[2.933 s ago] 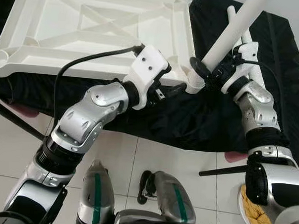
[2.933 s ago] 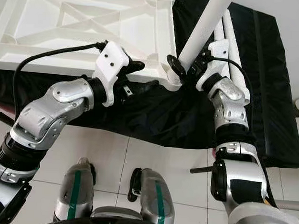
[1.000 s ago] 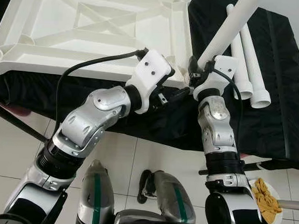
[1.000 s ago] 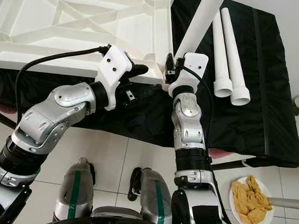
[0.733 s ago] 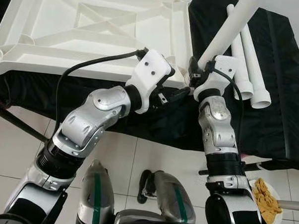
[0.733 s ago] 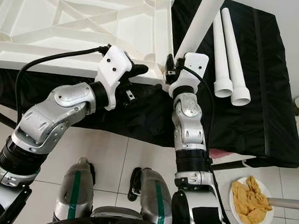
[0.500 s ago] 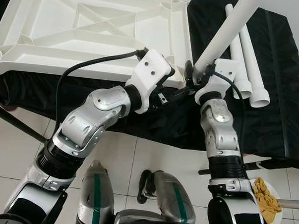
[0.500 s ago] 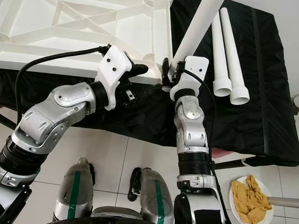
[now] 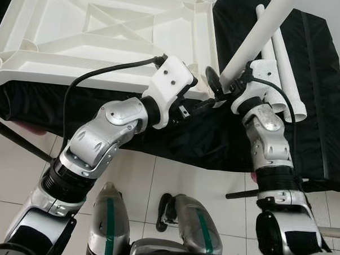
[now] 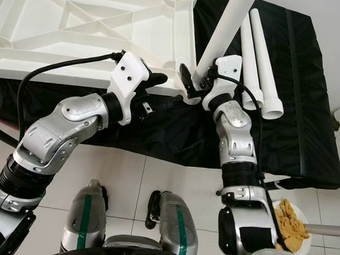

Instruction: Building children table

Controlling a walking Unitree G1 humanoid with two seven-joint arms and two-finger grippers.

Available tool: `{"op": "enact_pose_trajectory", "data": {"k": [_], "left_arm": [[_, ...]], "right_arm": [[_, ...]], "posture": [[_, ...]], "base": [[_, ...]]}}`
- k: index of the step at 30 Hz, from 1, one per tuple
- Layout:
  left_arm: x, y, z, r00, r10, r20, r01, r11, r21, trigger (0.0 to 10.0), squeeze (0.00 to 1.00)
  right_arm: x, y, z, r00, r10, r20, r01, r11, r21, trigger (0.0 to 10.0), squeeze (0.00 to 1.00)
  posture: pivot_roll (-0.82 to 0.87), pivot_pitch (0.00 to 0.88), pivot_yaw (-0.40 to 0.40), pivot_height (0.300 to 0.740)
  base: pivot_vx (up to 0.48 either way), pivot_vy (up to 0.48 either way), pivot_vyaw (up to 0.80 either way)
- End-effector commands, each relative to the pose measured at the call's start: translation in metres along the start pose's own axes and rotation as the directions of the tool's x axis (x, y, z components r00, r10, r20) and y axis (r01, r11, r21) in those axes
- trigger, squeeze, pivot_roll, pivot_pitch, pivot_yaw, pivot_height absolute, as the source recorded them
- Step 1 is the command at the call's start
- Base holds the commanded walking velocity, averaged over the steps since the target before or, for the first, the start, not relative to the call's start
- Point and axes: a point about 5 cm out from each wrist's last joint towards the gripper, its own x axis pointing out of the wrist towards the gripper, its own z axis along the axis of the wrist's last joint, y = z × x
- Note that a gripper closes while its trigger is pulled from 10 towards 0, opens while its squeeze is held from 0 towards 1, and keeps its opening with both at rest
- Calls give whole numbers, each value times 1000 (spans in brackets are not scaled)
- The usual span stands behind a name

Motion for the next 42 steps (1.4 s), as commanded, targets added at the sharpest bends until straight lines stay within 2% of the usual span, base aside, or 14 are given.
{"op": "enact_pose_trajectory", "data": {"k": [1,11,17,18,32,33,41,42], "left_arm": [[2,-1,3,999,-35,8,35,999,21,10000,0],[2,2,5,999,-37,12,36,999,30,10000,0],[2,2,5,999,-39,11,39,999,32,10000,0],[1,2,5,999,-40,9,40,999,31,10000,0],[1,1,5,999,-36,9,36,999,26,10000,0],[1,0,5,999,-36,9,36,999,26,10000,0],[1,0,4,999,-37,9,37,999,23,10000,0],[1,0,4,999,-37,9,36,999,20,10000,0]], "right_arm": [[-2,-5,-3,1000,24,-4,-24,1000,4,10000,0],[11,-27,1,989,148,-9,-148,989,2,10000,0],[13,-29,-4,981,190,-37,-190,982,10,9922,0],[13,-30,-8,976,212,-53,-211,977,29,0,0],[8,-33,-15,971,234,-55,-232,972,44,0,0],[8,-33,-15,972,228,-54,-226,973,43,10000,0],[5,-35,-14,982,185,-25,-183,982,53,10000,0],[5,-34,-13,988,154,-1,-154,986,57,10000,0]], "posture": [[134,29,-127,740],[130,26,-116,740],[135,27,-113,740],[135,27,-113,740],[136,40,-118,740],[135,41,-118,740],[132,43,-124,740],[132,43,-124,740]], "base": [[0,0,0],[0,0,0],[0,0,0],[0,0,0],[0,0,0],[0,0,0],[0,0,0],[0,0,0]]}}
